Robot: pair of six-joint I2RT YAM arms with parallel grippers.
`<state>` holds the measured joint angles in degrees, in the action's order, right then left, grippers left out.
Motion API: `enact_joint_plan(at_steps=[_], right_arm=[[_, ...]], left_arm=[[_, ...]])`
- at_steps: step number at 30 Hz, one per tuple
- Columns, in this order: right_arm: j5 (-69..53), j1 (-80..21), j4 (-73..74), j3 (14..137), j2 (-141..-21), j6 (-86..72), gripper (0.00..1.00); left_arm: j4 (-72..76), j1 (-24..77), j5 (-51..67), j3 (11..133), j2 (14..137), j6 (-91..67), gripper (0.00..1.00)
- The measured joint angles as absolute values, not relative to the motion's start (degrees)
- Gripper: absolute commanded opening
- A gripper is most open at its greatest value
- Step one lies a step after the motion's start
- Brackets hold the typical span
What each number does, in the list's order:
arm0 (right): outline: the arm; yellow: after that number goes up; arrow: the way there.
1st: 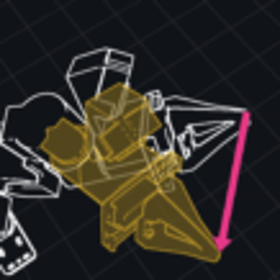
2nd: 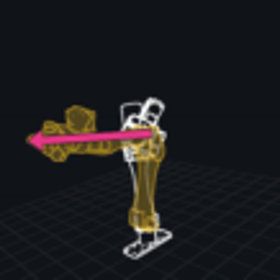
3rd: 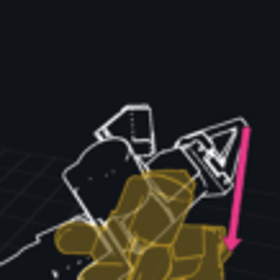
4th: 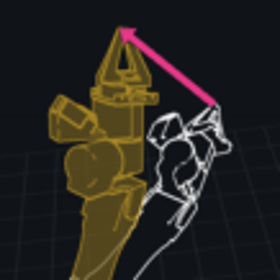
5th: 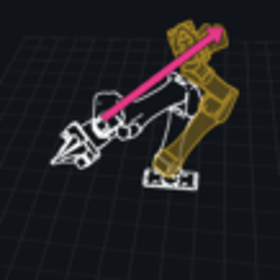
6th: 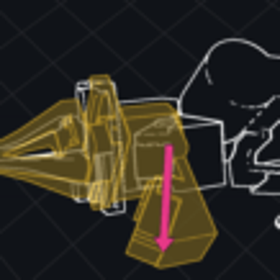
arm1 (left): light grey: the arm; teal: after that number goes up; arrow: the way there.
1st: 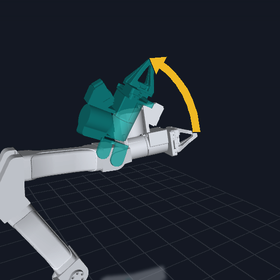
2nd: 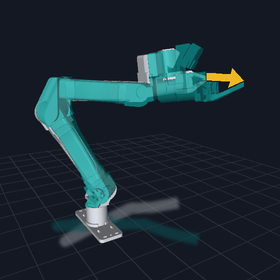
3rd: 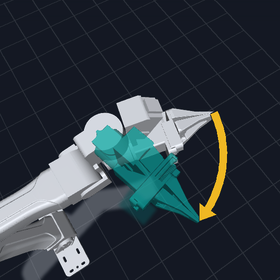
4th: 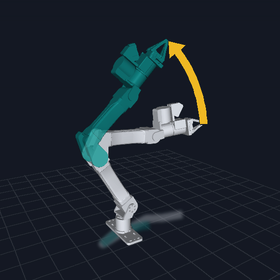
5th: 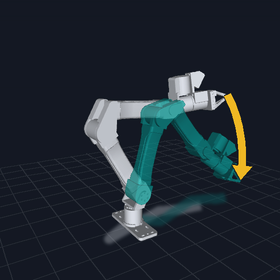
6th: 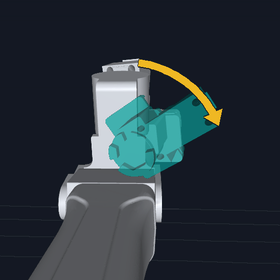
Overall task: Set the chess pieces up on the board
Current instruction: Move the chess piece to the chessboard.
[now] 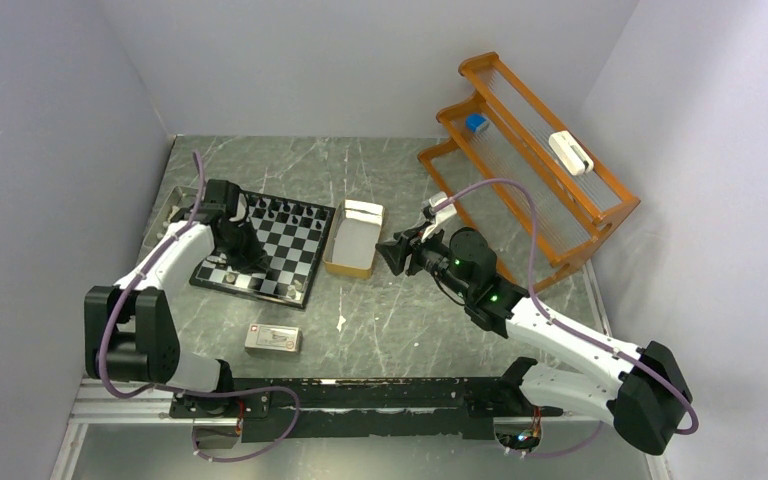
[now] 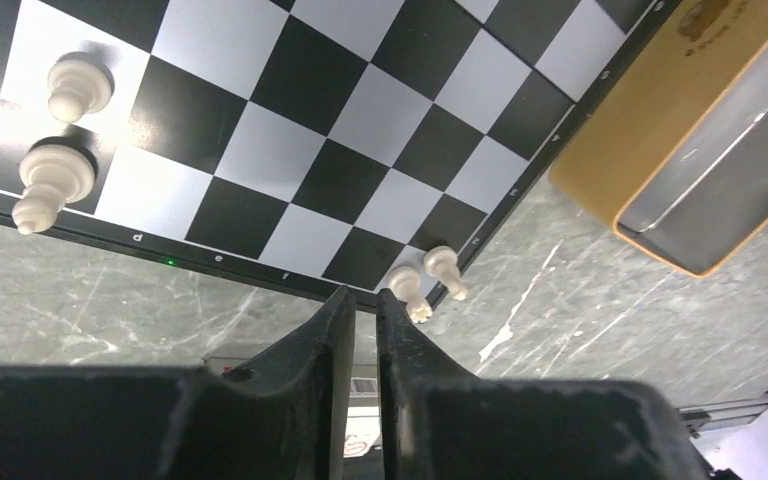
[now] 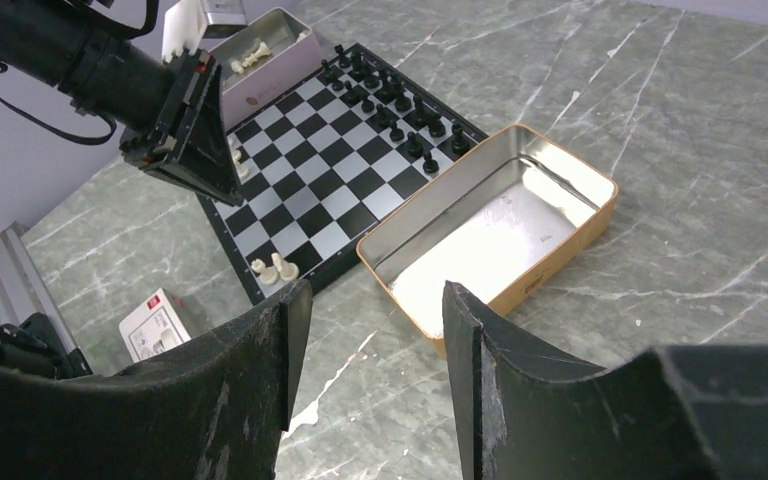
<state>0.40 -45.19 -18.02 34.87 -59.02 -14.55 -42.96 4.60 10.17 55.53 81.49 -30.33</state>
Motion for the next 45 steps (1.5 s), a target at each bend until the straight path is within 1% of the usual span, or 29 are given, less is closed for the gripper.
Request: enact_joint_plan(at_steps=[5,13,24,31,45], right_arm=[[0.4,-45.2,-18.1,34.9,-59.0,-14.7,0.55],[0.4,-45.2,-18.2,34.9,-59.2,-14.8,0.54],[0.3,-45.2,-18.2,34.9,-59.2,-15.3,0.54],[0.3,-45.2,-18.2,34.9,-59.2,-15.9,0.54],[0.2,-45.2,-18.2,34.9,-59.2,-16.7,0.54]], left_arm=[[-40.9,4.6,9.6,53.0,81.9,-28.1,0.10],[-35.3,4.8,12.5,46.1,81.7,-27.9,0.09],[-29.9,5.0,15.6,44.2,81.4,-27.8,0.05],[-27.8,5.7,18.4,42.8,82.2,-28.3,0.05],[-27.6,7.0,18.6,41.0,82.2,-29.2,0.05]])
